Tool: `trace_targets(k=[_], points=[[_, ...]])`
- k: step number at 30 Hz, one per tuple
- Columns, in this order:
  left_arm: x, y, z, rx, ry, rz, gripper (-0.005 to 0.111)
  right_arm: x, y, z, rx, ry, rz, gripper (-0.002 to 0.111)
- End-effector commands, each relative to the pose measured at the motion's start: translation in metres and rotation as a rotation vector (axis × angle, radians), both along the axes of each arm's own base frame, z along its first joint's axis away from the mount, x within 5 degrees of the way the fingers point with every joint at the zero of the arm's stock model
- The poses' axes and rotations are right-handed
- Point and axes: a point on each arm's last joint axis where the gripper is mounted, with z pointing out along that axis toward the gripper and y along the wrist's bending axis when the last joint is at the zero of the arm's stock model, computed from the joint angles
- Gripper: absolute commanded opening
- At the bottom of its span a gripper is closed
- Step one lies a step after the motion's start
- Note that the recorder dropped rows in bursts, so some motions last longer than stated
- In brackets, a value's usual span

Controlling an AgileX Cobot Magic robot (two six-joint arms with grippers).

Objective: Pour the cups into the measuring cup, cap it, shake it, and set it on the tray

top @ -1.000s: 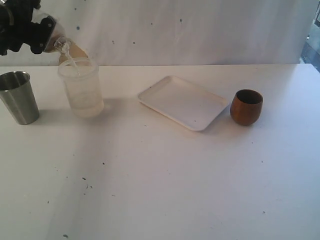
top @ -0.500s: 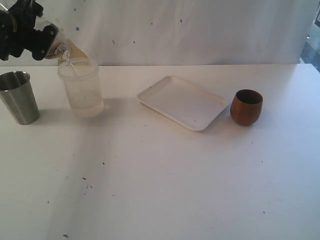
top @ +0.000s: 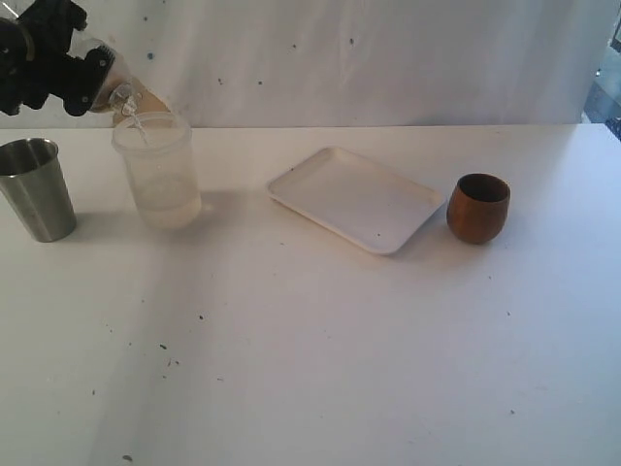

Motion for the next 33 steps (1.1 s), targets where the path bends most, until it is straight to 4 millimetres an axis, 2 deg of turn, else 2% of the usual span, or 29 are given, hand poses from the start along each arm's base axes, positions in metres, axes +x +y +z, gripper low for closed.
trace_targets(k=[1,21,27,33], points=[[-0.0007,-0.0019,0.0113,-0.01,-0.041,-0.021,0.0,-0.0001,-0.0001,0.0009,-0.001,-0.015,0.001,0.001],[0.0004,-0.0084,0.0169,-0.03,-0.097,-0.09,0.0,-0.0001,-0.0001,0.0009,-0.001,-0.015,0.001,0.001],[-0.0006,-0.0025,0.0133,0.104,-0.053,-0.072,0.0,-0.0001,-0.0001,0.0009,-0.001,-0.015,0.001,0.001],[-0.0006,-0.0028,0.0133,0.112,-0.053,-0.075,0.0,-0.0001,-0.0001,0.0009,-0.001,-0.015,0.001,0.001]])
